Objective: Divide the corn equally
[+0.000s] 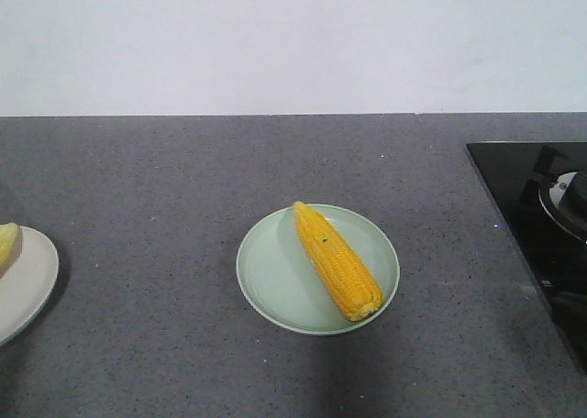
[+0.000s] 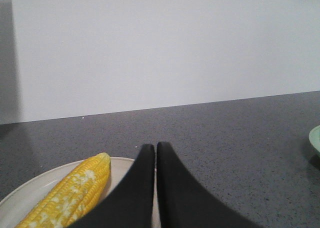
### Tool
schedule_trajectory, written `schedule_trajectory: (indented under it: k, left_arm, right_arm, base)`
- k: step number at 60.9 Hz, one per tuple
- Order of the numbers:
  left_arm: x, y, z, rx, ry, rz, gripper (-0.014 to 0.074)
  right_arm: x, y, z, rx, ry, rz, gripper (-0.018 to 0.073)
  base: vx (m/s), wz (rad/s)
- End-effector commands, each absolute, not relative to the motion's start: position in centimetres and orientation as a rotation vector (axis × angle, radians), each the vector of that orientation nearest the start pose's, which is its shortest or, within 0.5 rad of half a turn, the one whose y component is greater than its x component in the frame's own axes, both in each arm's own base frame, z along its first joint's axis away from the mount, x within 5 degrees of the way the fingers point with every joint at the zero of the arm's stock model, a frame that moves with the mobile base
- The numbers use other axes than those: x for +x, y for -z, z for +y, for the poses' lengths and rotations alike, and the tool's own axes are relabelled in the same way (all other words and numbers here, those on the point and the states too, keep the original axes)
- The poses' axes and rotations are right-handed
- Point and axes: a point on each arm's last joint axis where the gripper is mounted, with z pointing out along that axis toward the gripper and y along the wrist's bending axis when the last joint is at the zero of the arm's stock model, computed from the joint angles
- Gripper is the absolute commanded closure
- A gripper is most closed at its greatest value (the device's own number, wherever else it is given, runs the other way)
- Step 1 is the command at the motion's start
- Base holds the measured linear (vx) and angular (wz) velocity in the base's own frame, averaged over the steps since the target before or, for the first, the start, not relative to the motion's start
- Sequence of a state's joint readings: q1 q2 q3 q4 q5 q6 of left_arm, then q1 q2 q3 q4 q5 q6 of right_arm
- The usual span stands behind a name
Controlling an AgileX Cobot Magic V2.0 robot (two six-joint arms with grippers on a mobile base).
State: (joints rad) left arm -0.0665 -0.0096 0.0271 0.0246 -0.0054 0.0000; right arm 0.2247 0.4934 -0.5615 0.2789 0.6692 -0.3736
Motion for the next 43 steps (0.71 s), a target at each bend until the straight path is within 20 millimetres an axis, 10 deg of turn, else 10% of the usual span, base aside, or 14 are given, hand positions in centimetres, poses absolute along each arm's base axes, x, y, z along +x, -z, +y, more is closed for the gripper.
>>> schedule_trajectory:
  k: [1, 43]
  left_arm:
    - [5.42, -21.19, -0.43, 0.059, 0.055, 1.402, 0.0603]
    - [5.42, -21.2, -0.43, 0.056, 0.058, 1.403, 0.0603]
  right_arm:
    - [9.01, -32.19, 3.51, -0.454, -0.213, 1.926, 0.0564]
    - [9.0, -32.18, 3.51, -0.455, -0.213, 1.927, 0.0564]
  base:
    - [0.0, 0.0]
    - [0.0, 0.0]
